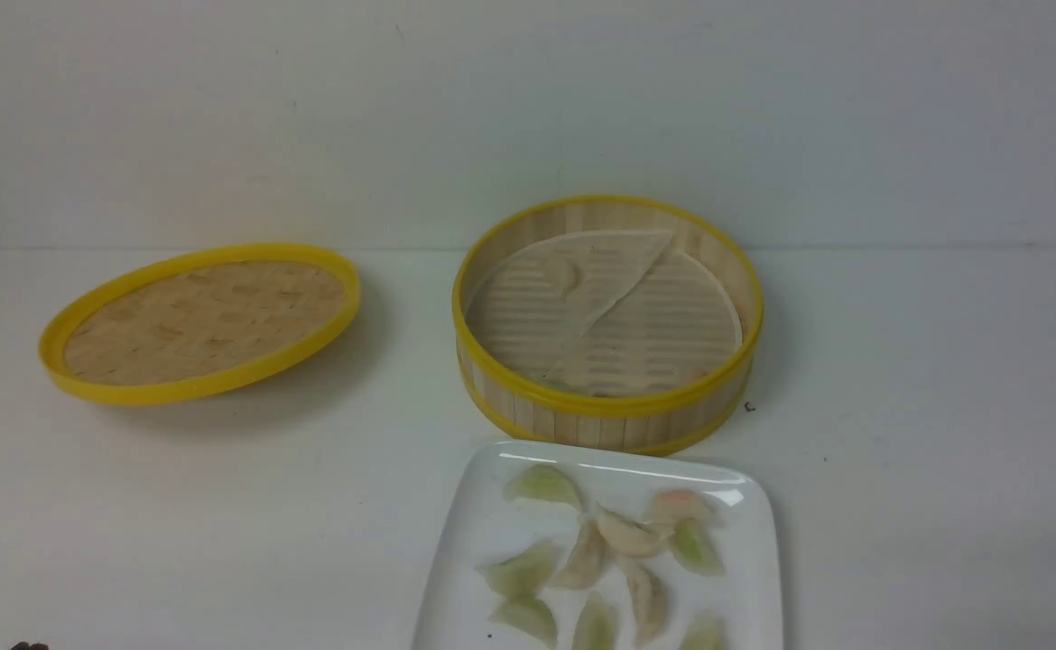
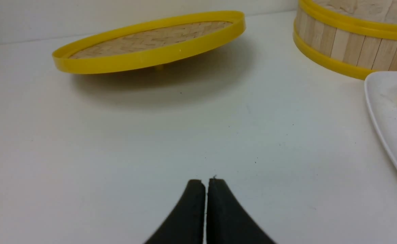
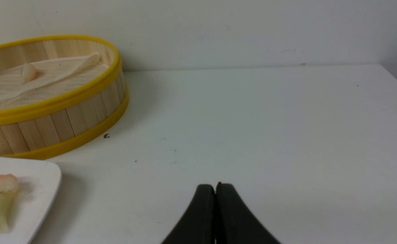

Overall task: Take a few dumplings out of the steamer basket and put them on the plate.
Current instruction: Use the left arm to grab a dumpling from the steamer

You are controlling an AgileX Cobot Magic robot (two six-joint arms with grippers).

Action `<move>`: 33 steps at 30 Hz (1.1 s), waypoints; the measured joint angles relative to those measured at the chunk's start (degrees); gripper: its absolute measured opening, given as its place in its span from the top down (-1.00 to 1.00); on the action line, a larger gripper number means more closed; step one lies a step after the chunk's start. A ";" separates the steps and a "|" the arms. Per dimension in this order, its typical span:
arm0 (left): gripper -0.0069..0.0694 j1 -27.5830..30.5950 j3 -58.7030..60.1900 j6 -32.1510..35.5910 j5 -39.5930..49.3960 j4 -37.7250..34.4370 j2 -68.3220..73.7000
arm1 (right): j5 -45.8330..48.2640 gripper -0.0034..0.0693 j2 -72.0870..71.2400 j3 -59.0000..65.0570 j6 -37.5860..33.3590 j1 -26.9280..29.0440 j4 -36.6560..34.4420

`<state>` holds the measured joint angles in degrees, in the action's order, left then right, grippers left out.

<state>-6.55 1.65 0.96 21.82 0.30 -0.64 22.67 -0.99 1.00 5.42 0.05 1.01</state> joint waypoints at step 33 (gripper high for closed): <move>0.83 0.00 -48.25 -4.04 9.68 -21.02 45.40 | -0.20 0.95 0.00 0.06 -0.05 0.00 0.00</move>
<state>-6.55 -46.61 -3.08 31.50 -20.72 44.76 22.47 -0.99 1.06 5.37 0.05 1.01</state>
